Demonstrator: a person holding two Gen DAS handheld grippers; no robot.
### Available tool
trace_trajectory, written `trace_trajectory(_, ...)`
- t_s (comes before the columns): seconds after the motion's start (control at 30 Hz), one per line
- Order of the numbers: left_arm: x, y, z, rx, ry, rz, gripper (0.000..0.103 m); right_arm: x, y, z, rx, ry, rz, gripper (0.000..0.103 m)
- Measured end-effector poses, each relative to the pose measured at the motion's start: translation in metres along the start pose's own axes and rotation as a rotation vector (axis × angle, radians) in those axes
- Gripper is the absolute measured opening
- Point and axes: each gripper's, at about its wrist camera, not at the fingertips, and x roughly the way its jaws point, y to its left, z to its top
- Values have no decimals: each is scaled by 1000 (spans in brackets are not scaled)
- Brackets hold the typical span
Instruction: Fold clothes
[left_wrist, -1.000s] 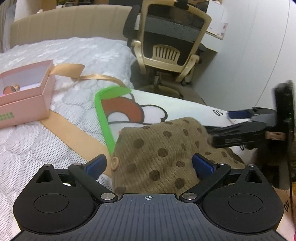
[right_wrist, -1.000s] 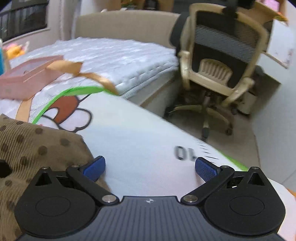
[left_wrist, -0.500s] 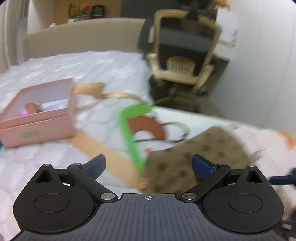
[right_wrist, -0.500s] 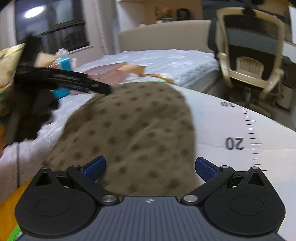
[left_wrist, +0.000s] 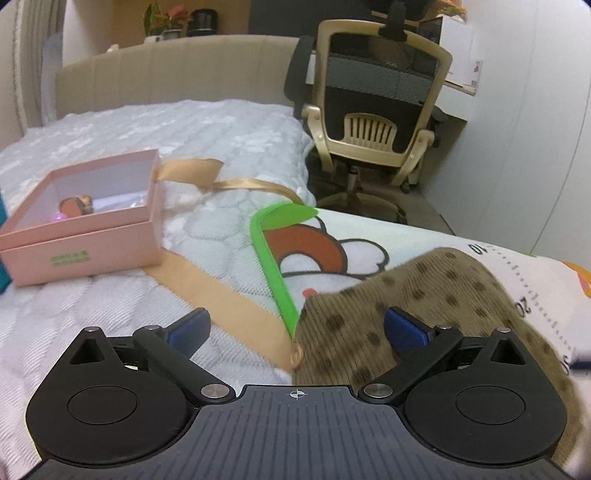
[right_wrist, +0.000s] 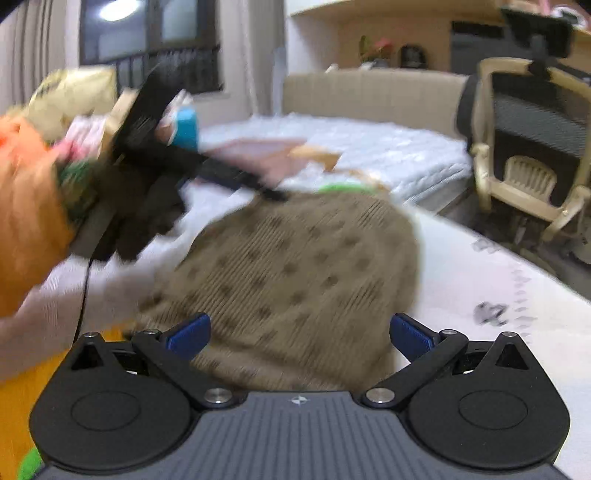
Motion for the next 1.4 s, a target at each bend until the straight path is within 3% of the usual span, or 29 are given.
trace_trajectory(0.13,-35,-16,-19,4,-4,-63,103,-3,-19,-2,40,-32,-146,103)
trace_trajectory(0.2,-48,-28,-37,20,17,-86,103,7,-25,-11,61,11,-189,103)
trace_trajectory(0.37,-55,-51,-85,112,87,-19,103,28,-28,-24,74,125,-185,103)
trace_trajectory(0.53,-66,-58,-93,94,76,43,103,30,-30,-27,100,133,-185,103)
trace_trajectory(0.67,-85,-71,-100,79,51,92,102,6,-17,-36,112,100,-227,103)
trace_trajectory(0.87,-136,-98,-142,-28,-24,96,103,-28,13,-65,42,170,-162,103)
trace_trajectory(1.0,-159,-112,-174,-67,-92,82,103,-57,30,-84,-28,146,-244,103)
trace_trajectory(1.13,-163,-124,-187,-48,-115,87,103,-71,29,-93,7,132,-319,103)
trace_trajectory(1.4,-153,-134,-196,-9,-83,109,103,-73,9,-98,105,149,-272,103)
